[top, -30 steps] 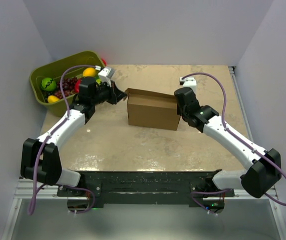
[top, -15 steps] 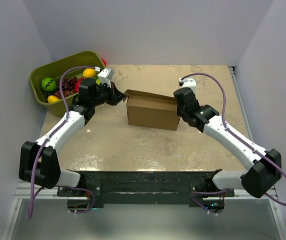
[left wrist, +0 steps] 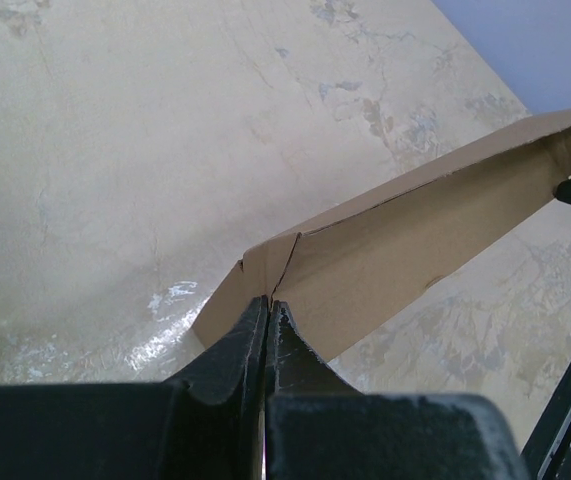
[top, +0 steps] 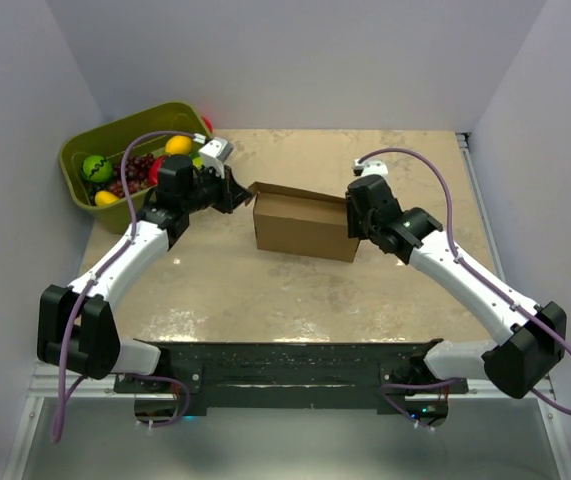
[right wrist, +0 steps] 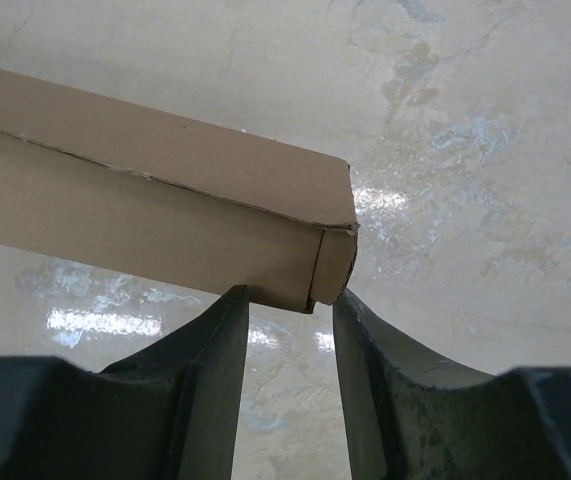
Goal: Fold the paper box
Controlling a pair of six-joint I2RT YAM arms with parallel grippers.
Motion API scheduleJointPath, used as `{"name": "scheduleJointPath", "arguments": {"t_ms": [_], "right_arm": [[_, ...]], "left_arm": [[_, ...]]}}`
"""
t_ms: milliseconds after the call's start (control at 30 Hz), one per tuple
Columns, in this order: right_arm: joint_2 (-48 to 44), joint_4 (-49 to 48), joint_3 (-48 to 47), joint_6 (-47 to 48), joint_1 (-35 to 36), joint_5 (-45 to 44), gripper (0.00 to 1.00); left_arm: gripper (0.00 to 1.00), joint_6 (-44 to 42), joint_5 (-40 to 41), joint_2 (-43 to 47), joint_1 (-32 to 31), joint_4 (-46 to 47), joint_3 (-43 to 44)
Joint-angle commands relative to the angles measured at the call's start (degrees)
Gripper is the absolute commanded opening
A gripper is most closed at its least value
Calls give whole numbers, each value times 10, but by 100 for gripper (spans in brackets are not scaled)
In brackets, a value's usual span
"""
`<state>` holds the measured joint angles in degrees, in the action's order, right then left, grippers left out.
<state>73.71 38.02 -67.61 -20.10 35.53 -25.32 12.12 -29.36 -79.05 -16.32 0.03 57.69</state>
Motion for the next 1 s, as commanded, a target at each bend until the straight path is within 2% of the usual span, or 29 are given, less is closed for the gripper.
{"name": "scheduleJointPath", "arguments": {"t_ms": [0,267,600,733,833,933,967], "right_arm": [[-13,5,-24,2,-13,4,43],[-14,-12,-38,22,-34,6,43],[-12,-31,-44,26,-61,40,36],[-13,-34,-40,30,-62,39,26],[-11,-35,-34,30,-63,41,12],[-11,-34,-32,30,-63,41,2],[-11,-32,-31,31,-63,41,0]], "left_arm": [[0,-16,-21,14,-9,-30,21],[0,-18,-17,13,-9,-33,21],[0,-18,-17,13,-9,-32,21],[0,-17,-18,13,-9,-31,20],[0,-16,-22,13,-9,-28,19],[13,-18,-19,14,-9,-31,19],[26,-22,-18,14,-9,-33,19]]}}
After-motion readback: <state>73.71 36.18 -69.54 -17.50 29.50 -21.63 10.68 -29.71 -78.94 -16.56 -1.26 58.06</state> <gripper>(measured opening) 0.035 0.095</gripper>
